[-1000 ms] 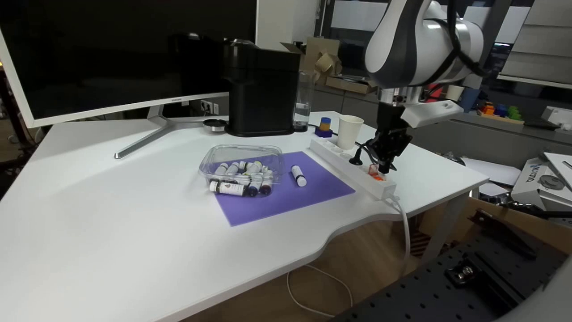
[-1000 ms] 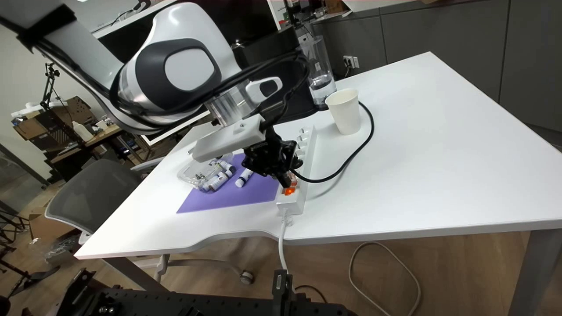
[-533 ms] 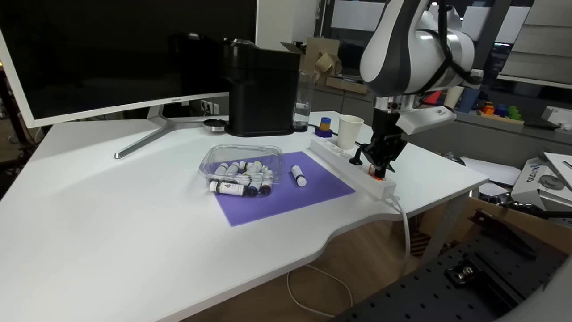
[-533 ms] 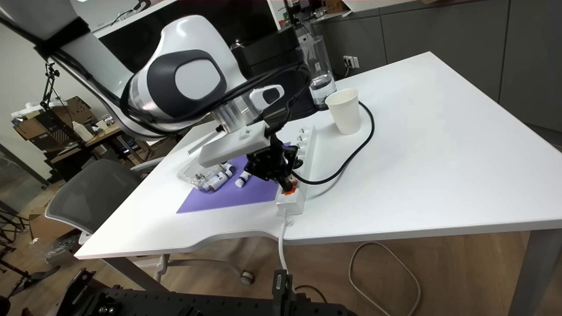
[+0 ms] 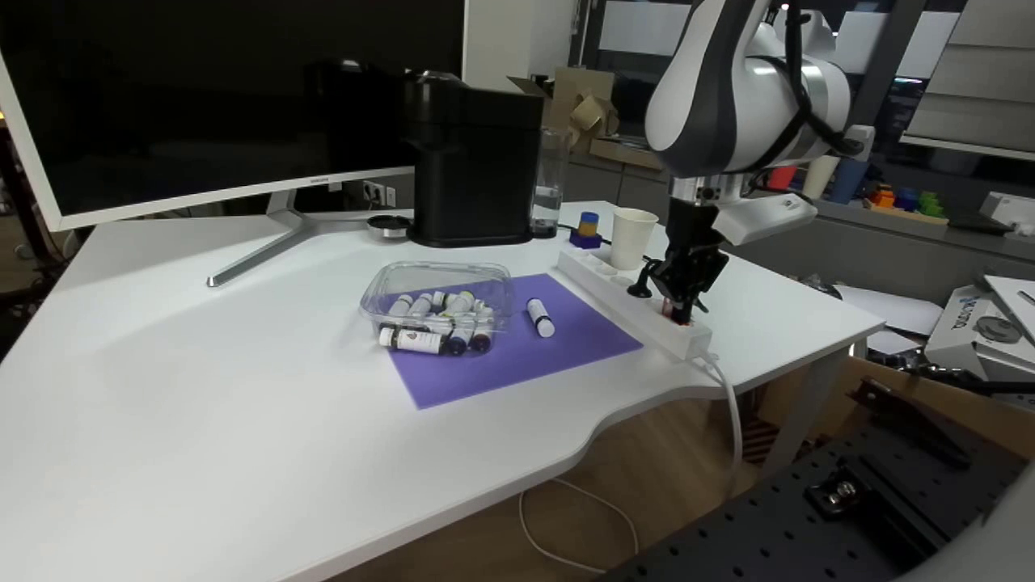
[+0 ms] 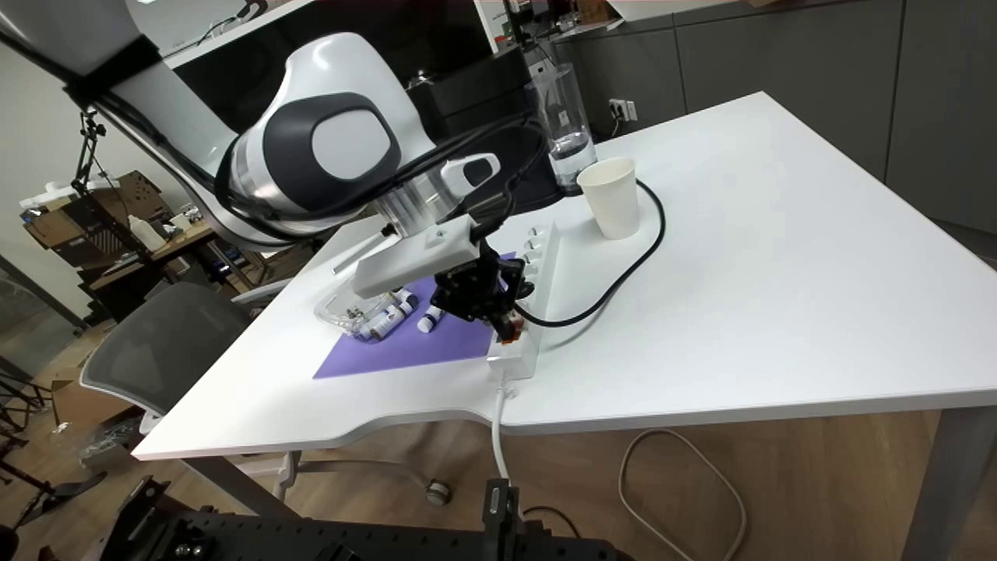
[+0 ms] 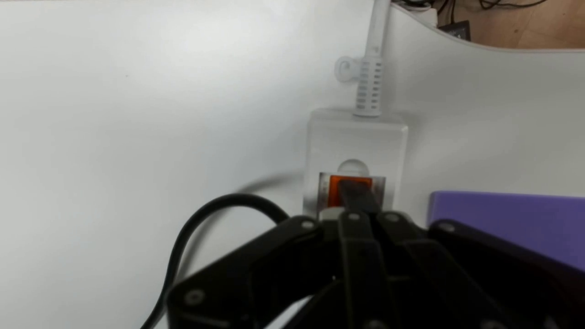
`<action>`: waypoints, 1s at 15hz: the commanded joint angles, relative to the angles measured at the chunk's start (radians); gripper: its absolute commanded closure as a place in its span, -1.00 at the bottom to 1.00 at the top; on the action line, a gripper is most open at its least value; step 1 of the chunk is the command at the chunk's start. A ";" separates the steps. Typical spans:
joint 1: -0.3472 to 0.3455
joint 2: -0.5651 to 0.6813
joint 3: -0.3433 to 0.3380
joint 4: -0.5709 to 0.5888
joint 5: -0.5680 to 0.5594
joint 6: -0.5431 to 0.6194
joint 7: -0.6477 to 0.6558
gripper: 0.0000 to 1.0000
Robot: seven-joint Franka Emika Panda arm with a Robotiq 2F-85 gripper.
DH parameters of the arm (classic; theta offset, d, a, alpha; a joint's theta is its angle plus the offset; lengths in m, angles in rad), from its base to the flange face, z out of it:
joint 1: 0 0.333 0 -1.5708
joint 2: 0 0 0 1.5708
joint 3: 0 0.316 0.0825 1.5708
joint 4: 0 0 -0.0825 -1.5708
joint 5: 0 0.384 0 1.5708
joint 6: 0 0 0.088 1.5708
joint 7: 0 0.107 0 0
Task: Press the power switch on the extension cord
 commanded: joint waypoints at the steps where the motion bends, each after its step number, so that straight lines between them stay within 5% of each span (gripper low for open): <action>1: 0.049 0.039 -0.042 0.030 -0.028 -0.002 0.040 1.00; 8: 0.340 0.124 -0.277 0.084 -0.232 -0.099 0.328 1.00; 15: 0.270 0.055 -0.148 0.014 -0.179 -0.058 0.264 1.00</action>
